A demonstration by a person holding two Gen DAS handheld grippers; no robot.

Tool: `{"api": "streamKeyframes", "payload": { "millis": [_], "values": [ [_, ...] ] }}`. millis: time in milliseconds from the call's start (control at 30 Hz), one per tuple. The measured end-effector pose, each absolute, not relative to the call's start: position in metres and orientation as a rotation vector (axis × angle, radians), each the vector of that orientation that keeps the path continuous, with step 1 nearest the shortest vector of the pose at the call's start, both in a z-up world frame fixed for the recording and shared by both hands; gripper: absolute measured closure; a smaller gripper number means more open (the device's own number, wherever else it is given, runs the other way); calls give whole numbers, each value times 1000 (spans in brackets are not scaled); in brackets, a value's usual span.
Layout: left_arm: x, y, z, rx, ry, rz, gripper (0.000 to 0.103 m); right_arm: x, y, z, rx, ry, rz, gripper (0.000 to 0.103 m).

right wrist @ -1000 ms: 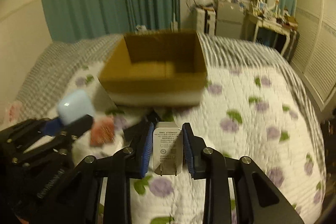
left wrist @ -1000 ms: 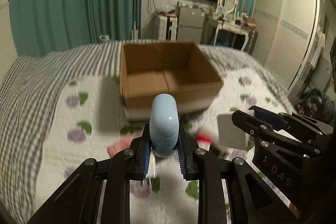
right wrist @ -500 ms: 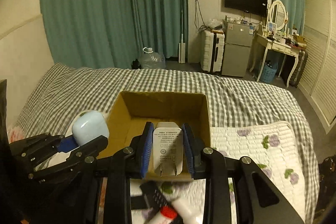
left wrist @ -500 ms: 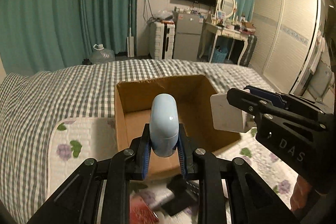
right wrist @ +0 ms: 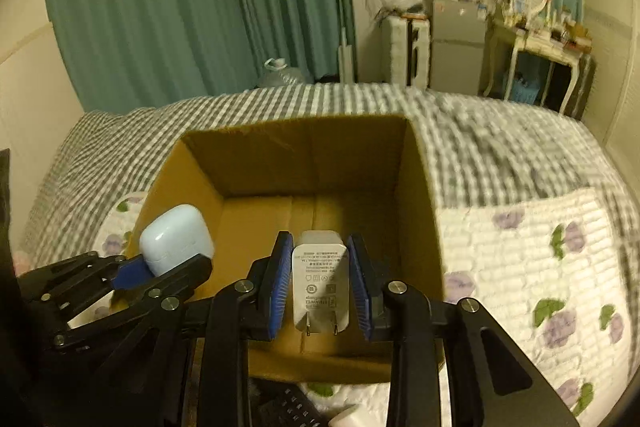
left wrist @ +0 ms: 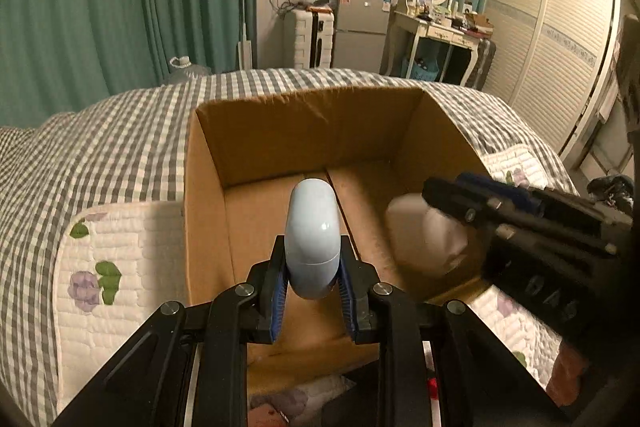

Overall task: Organize rigid objects
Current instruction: 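Carry both items into the cardboard box and open both tools, then grasp the white charger with left tool while right tool grasps the pill bottle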

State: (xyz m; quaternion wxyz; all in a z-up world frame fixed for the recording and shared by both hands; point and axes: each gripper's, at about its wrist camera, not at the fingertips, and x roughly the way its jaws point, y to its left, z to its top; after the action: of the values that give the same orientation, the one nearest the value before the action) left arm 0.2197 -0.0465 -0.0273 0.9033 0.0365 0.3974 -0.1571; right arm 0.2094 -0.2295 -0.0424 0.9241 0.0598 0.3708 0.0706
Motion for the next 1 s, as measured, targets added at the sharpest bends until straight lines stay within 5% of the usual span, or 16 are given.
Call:
{"api": "streamKeyframes", "payload": {
  "millis": [100,633,1000],
  "values": [
    [210,-43,-17,75,809,-320,48,198,-236,-27,141,730,103,41],
    [95,5,103,49,608,-263,39,74,-216,82,-5,658,6,27],
    [74,25,61,89,645,-179,39,52,-190,35,10,744,53,27]
  ]
}}
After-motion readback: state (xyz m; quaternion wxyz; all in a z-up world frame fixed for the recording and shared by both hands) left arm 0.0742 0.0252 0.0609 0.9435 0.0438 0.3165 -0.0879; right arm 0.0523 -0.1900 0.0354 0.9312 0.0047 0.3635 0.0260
